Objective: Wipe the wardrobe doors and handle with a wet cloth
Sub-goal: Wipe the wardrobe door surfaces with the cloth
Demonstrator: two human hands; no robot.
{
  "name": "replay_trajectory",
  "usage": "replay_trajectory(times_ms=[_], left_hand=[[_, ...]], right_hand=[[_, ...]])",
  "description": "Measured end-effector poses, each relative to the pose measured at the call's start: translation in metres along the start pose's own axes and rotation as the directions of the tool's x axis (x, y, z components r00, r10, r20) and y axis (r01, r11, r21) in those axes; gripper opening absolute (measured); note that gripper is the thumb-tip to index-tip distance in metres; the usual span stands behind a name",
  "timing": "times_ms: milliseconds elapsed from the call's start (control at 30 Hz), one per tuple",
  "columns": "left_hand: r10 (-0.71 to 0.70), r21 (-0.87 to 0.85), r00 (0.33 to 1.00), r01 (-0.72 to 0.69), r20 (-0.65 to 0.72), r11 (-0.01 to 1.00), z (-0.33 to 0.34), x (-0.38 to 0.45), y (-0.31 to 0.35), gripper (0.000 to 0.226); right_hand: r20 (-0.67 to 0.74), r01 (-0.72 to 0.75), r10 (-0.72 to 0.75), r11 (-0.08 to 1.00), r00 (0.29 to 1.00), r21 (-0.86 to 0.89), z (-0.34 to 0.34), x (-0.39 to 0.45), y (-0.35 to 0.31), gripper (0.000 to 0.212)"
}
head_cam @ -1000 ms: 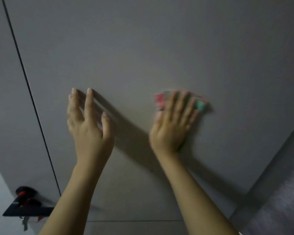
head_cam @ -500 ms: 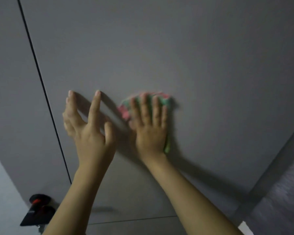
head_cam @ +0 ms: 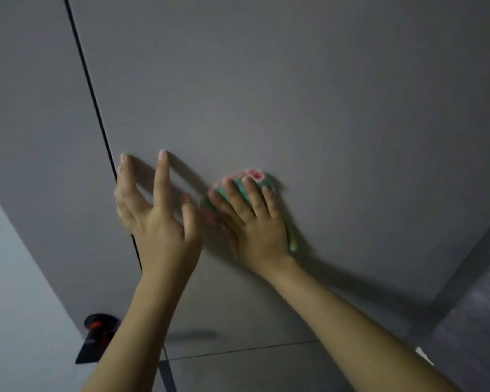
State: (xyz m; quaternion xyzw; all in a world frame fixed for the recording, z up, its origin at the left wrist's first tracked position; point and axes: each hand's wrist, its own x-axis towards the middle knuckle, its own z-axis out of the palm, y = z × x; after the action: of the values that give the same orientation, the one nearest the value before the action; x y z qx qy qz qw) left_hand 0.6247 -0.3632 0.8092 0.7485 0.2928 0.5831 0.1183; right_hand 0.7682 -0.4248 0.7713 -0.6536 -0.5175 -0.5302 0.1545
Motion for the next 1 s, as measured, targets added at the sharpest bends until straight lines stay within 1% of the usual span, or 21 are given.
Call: replay_trajectory(times_ms=[67, 167, 233, 267, 300, 333, 400, 467, 500, 567, 600, 667, 700, 733, 767, 800, 833, 867, 933, 967, 1000], left_hand=[[0.002, -0.007, 1.000, -0.002, -0.001, 1.000, -0.002, -0.002, -0.003, 0.062], [-0.028, -0.017, 1.000, 0.029, 0.009, 0.999, -0.004, -0.010, -0.009, 0.062], [-0.035, -0.004, 0.999, 0.035, 0.023, 0.999, -0.004, -0.015, -0.013, 0.064], [-0.038, 0.001, 0.999, 0.038, 0.035, 0.999, -0.002, -0.017, -0.015, 0.065], [-0.042, 0.003, 0.998, 0.042, 0.043, 0.999, -0.001, -0.018, -0.015, 0.066], [-0.044, 0.005, 0.998, 0.044, 0.046, 0.999, 0.000, -0.019, -0.015, 0.067], [-0.051, 0.011, 0.998, 0.050, 0.045, 0.999, 0.002, -0.019, -0.014, 0.069], [-0.053, 0.011, 0.997, 0.053, 0.047, 0.999, 0.003, -0.019, -0.013, 0.069], [-0.056, 0.007, 0.997, 0.056, 0.048, 0.998, 0.003, -0.019, -0.012, 0.069], [-0.058, 0.000, 0.997, 0.058, 0.047, 0.998, 0.003, -0.020, -0.012, 0.067], [-0.063, 0.003, 0.997, 0.063, 0.040, 0.998, 0.002, -0.022, -0.012, 0.066], [-0.078, 0.005, 0.996, 0.078, 0.040, 0.997, 0.003, -0.024, -0.010, 0.065], [-0.093, 0.004, 0.995, 0.093, 0.046, 0.996, 0.004, -0.026, -0.009, 0.065], [-0.105, 0.000, 0.993, 0.105, 0.055, 0.994, 0.006, -0.029, -0.007, 0.065], [-0.114, -0.005, 0.991, 0.115, 0.063, 0.993, 0.008, -0.032, -0.004, 0.065], [-0.116, -0.007, 0.991, 0.117, 0.071, 0.993, 0.011, -0.034, -0.001, 0.065], [-0.110, -0.007, 0.991, 0.111, 0.079, 0.994, 0.013, -0.036, 0.002, 0.066], [-0.104, -0.010, 0.991, 0.105, 0.085, 0.994, 0.016, -0.039, 0.006, 0.067], [-0.102, -0.021, 0.990, 0.104, 0.095, 0.994, 0.021, -0.042, 0.013, 0.068], [-0.103, -0.026, 0.989, 0.107, 0.103, 0.994, 0.024, -0.044, 0.017, 0.068], [-0.102, -0.032, 0.988, 0.106, 0.112, 0.994, 0.028, -0.046, 0.023, 0.068]], right_hand=[[0.021, 0.022, -0.023, 1.000, 1.000, 0.003, -0.001, -0.032, 0.025, 0.048], [-0.059, -0.252, 0.249, 0.967, 0.967, -0.044, -0.008, -0.052, 0.070, 0.047], [-0.149, -0.557, 0.552, 0.830, 0.820, 0.011, -0.011, -0.029, 0.069, 0.053], [-0.183, -0.659, 0.655, 0.751, 0.733, 0.050, -0.009, -0.014, 0.056, 0.054], [-0.188, -0.679, 0.682, 0.729, 0.707, 0.091, -0.007, -0.001, 0.037, 0.055], [-0.167, -0.606, 0.614, 0.789, 0.771, 0.103, -0.004, 0.006, 0.016, 0.055], [-0.078, -0.275, 0.281, 0.958, 0.957, 0.076, 0.003, -0.003, -0.015, 0.053], [-0.011, -0.055, 0.056, 0.997, 0.998, 0.058, 0.007, -0.029, -0.003, 0.047], [-0.010, -0.047, 0.047, 0.998, 0.999, 0.049, 0.007, -0.042, 0.014, 0.045], [-0.054, -0.238, 0.238, 0.971, 0.970, -0.006, 0.003, -0.065, 0.052, 0.045], [-0.095, -0.403, 0.402, 0.915, 0.911, 0.002, 0.002, -0.070, 0.069, 0.048], [-0.187, -0.717, 0.729, 0.683, 0.658, 0.141, -0.002, -0.060, 0.082, 0.053], [-0.201, -0.809, 0.838, 0.544, 0.508, 0.224, -0.002, -0.046, 0.073, 0.053], [-0.180, -0.841, 0.888, 0.458, 0.423, 0.287, -0.002, -0.032, 0.056, 0.053], [-0.170, -0.815, 0.869, 0.495, 0.465, 0.300, -0.002, -0.022, 0.034, 0.054], [-0.157, -0.729, 0.774, 0.632, 0.614, 0.262, 0.001, -0.021, 0.011, 0.054], [-0.123, -0.567, 0.593, 0.801, 0.796, 0.194, 0.004, -0.023, -0.008, 0.054], [-0.072, -0.363, 0.376, 0.919, 0.924, 0.152, 0.006, -0.030, -0.017, 0.053], [-0.030, -0.129, 0.134, 0.982, 0.990, 0.140, 0.013, -0.047, 0.001, 0.048], [-0.034, -0.125, 0.131, 0.984, 0.991, 0.128, 0.012, -0.055, 0.022, 0.045], [-0.041, -0.205, 0.209, 0.974, 0.977, 0.097, 0.008, -0.066, 0.047, 0.045]])
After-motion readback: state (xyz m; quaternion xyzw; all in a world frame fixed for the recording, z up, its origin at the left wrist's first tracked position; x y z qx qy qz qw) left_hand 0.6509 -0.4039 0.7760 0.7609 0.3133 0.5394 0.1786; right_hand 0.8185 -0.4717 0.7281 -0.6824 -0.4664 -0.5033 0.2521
